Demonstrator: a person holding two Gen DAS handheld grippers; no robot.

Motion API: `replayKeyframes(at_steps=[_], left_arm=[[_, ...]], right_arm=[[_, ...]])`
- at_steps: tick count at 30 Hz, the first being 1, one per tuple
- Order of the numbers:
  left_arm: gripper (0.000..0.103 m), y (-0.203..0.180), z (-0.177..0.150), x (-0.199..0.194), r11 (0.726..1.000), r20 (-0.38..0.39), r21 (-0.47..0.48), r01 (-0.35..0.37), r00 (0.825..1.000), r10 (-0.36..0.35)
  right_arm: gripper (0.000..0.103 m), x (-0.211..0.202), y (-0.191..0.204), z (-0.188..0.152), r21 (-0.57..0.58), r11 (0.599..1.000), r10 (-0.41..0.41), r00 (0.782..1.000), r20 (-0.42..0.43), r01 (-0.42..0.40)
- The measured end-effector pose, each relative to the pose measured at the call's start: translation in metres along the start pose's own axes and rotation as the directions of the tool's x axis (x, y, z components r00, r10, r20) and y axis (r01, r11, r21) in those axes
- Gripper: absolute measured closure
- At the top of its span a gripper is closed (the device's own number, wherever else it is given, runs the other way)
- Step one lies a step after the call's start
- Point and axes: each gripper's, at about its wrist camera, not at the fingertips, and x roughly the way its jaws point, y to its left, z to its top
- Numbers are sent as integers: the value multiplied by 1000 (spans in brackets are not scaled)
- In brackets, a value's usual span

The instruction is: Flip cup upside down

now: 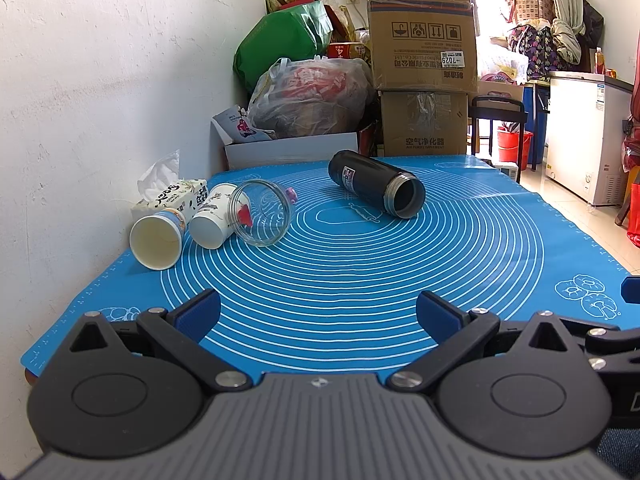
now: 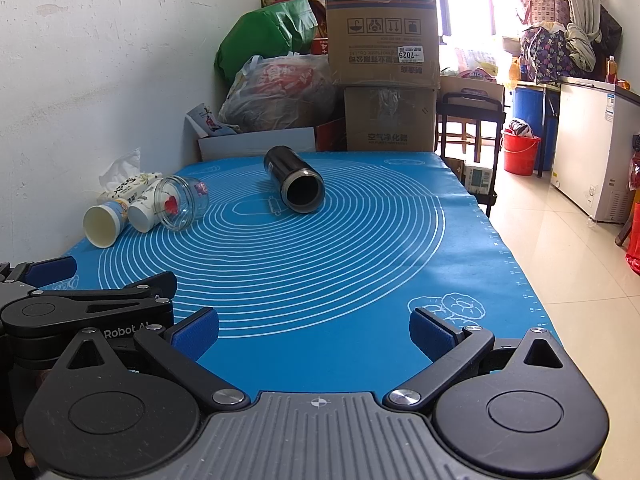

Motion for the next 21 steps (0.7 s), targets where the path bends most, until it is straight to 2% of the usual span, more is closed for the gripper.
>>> replayKeyframes(at_steps=[21], left_arm=[[1, 1, 0, 2, 1000, -15, -3, -4, 1000, 4]], right_arm=[[0, 0, -2, -1, 12, 1000, -9, 1000, 1, 9]])
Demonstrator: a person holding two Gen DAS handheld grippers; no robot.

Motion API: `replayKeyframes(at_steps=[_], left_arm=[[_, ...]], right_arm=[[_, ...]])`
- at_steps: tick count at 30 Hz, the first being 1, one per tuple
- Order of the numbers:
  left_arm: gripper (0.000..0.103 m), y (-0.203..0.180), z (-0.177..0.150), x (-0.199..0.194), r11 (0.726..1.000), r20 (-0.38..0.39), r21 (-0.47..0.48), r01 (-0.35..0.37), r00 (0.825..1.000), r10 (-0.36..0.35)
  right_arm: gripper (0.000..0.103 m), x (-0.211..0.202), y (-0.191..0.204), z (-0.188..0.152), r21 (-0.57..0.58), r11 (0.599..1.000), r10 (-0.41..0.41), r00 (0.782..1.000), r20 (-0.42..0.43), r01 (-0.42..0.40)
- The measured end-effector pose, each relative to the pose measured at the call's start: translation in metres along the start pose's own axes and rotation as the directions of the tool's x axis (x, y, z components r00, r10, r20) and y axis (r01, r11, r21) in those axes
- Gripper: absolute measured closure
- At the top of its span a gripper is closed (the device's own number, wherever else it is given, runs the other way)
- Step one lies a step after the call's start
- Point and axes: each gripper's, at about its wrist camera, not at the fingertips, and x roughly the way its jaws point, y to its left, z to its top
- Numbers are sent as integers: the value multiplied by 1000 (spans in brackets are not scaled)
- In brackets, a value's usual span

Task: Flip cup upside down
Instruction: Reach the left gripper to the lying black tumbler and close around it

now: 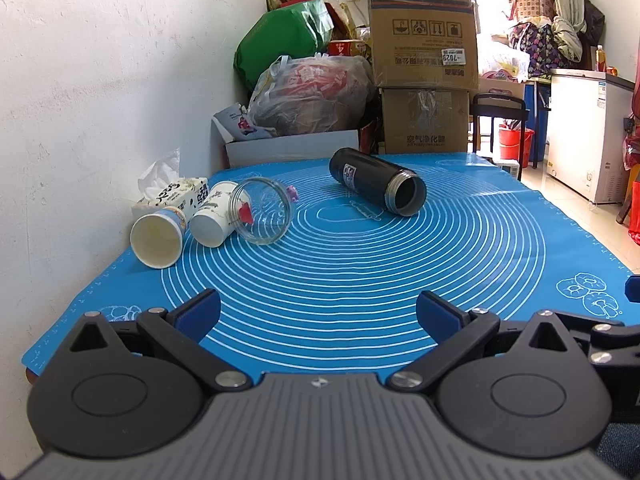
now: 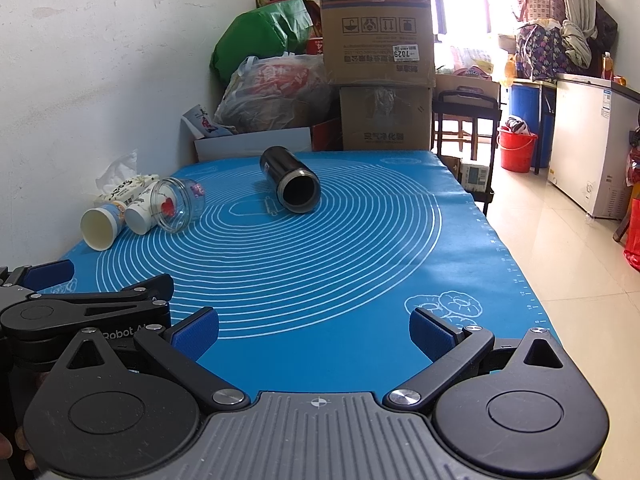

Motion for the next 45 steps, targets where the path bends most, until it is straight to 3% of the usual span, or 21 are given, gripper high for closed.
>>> replayKeyframes(at_steps=[11, 19, 24, 27, 33, 37, 40, 42, 44, 45], left_arm=[[0, 3, 5, 6, 1000, -36, -22, 18, 999, -18], [0, -5, 50, 34, 1000, 5, 10, 3, 1000, -3], [0, -17, 101, 83, 997, -68, -18, 77, 995, -78], [0, -29, 127, 126, 995, -140, -59, 87, 986, -94], [0, -52, 161, 207, 993, -190, -101, 59, 979, -77], [0, -63, 175, 262, 989, -287, -147, 32, 955, -74], [0, -73, 177, 304, 993, -371, -114, 0, 928, -43], [1, -78, 174, 326, 995, -424, -87, -40, 906, -1], [2, -79, 168, 342, 996, -489, -76, -49, 872, 6], [12, -78, 165, 347, 996, -516, -78, -43, 856, -3]], right_arm=[[0, 5, -7, 6, 38, 999, 14, 999, -35, -12], [0, 25, -26, 38, 53, 999, 6, 1000, -29, -4], [0, 47, -43, 60, 70, 998, 0, 999, -40, 3], [0, 63, -54, 68, 81, 997, -3, 998, -55, 7], [0, 96, -81, 73, 127, 992, 0, 996, -92, 12], [0, 113, -98, 71, 166, 986, 8, 993, -118, 12], [0, 118, -108, 69, 177, 984, -7, 993, -115, 27], [0, 119, -113, 66, 184, 982, -14, 993, -119, 36], [0, 121, -116, 65, 181, 982, -23, 992, -123, 45], [0, 122, -117, 65, 179, 983, -26, 992, -125, 49]])
